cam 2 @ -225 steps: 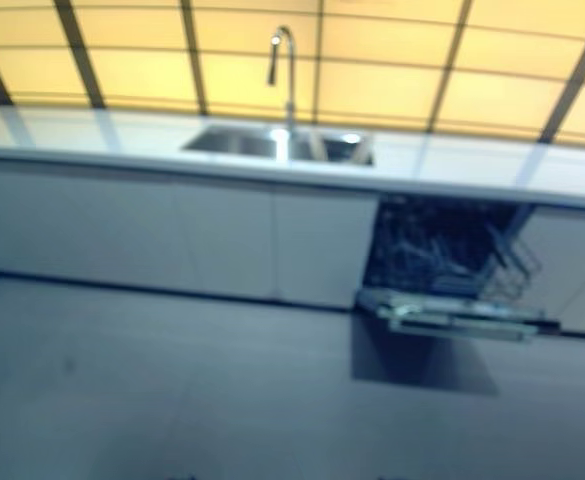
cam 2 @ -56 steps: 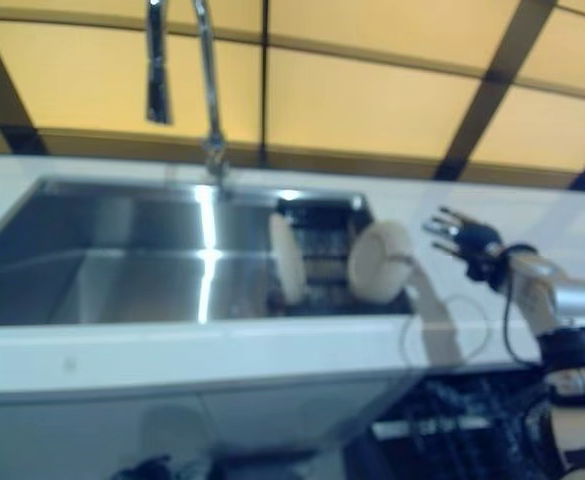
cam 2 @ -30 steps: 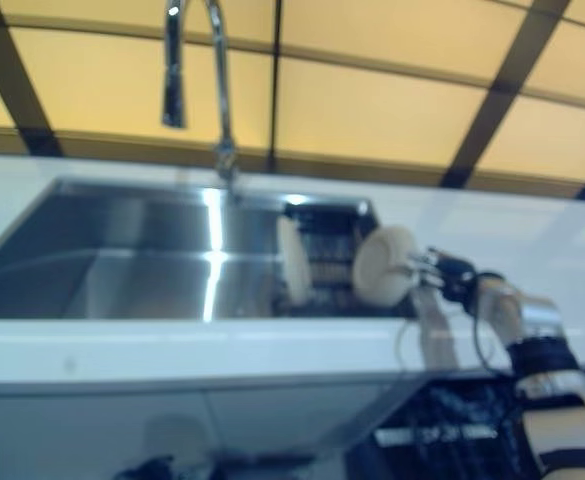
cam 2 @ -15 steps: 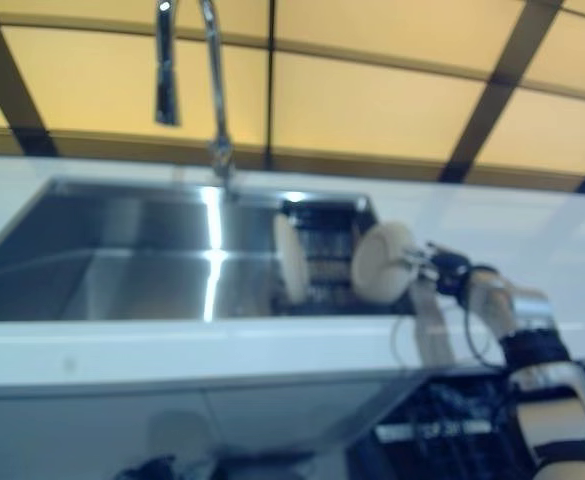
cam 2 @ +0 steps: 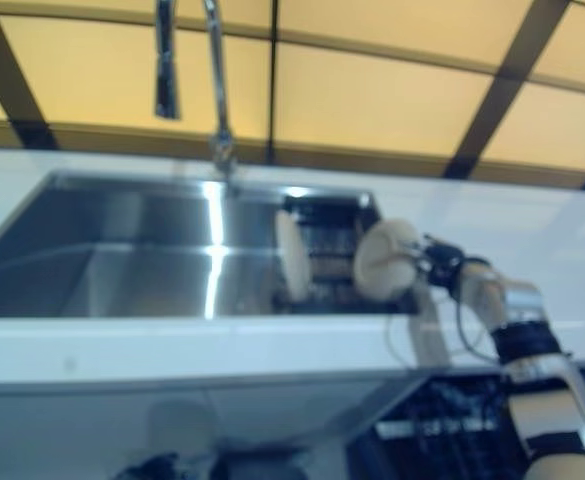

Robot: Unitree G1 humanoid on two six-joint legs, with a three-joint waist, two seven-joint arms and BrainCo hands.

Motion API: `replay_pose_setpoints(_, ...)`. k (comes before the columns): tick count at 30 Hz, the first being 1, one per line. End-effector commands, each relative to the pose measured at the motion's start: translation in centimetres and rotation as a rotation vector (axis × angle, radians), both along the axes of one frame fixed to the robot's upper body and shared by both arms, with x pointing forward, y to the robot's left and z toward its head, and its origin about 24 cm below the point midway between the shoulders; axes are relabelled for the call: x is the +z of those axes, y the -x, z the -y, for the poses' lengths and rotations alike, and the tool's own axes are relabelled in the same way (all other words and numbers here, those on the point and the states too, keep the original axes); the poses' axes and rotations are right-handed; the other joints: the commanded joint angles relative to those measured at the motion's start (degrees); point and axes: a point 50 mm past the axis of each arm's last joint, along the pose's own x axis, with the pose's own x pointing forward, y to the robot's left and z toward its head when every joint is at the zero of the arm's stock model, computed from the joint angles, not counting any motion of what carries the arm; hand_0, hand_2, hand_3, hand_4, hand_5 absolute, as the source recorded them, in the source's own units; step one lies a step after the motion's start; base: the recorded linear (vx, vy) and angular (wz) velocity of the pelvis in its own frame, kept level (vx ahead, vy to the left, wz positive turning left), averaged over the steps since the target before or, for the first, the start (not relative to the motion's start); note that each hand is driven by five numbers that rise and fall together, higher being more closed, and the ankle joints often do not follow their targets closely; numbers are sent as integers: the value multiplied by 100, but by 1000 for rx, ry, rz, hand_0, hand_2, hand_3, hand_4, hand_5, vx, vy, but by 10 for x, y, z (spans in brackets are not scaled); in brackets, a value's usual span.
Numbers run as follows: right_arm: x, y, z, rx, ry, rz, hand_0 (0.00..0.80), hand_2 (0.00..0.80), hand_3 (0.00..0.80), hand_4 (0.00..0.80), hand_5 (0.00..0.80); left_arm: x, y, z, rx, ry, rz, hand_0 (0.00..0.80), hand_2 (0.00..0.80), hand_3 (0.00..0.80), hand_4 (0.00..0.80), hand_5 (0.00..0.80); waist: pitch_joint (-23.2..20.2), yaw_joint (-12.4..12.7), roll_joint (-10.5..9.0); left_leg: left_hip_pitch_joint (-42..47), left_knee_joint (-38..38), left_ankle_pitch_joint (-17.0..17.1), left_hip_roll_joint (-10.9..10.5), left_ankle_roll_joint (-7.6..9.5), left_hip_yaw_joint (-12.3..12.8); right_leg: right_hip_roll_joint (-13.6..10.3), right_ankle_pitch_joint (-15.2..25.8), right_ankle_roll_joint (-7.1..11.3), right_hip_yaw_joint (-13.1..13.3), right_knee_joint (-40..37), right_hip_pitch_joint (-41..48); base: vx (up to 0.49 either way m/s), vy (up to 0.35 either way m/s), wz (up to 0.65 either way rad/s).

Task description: Take plates into dishwasher

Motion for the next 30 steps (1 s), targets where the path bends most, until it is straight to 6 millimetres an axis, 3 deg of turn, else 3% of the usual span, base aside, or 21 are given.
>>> replay_pose_setpoints(1,49,-25,-18,27,4,142,0,0,0,0,0,10,-34,1,-80,-21,69,0,0,0,0,0,168,305,-34,207,35,-797,-326,192,160,-173,-130,335,42,376,-124,0,0,0)
replay_pose_setpoints(23,40,-30,-27,45,76,56,0,0,0,0,0,13,-42,3,-93,-27,79,0,0,0,0,0,264,397,-82,195,35,-796,-336,218,124,-190,-126,351,8,457,-170,0,0,0)
replay_pose_setpoints(26,39,-30,-28,47,80,49,56,56,56,56,56,13,-42,2,-91,-30,82,0,0,0,0,0,278,396,-90,186,35,-794,-337,223,129,-196,-115,361,6,471,-193,0,0,0)
replay_pose_setpoints(27,38,-29,-28,48,80,46,125,125,125,125,125,13,-43,2,-91,-30,82,0,0,0,0,0,277,397,-93,187,35,-798,-342,225,126,-196,-112,365,12,472,-198,0,0,0)
replay_pose_setpoints(30,36,-29,-29,52,82,38,195,195,195,195,195,14,-44,1,-86,-30,86,0,0,0,0,0,285,401,-101,187,35,-802,-336,230,134,-198,-107,371,7,483,-210,0,0,0)
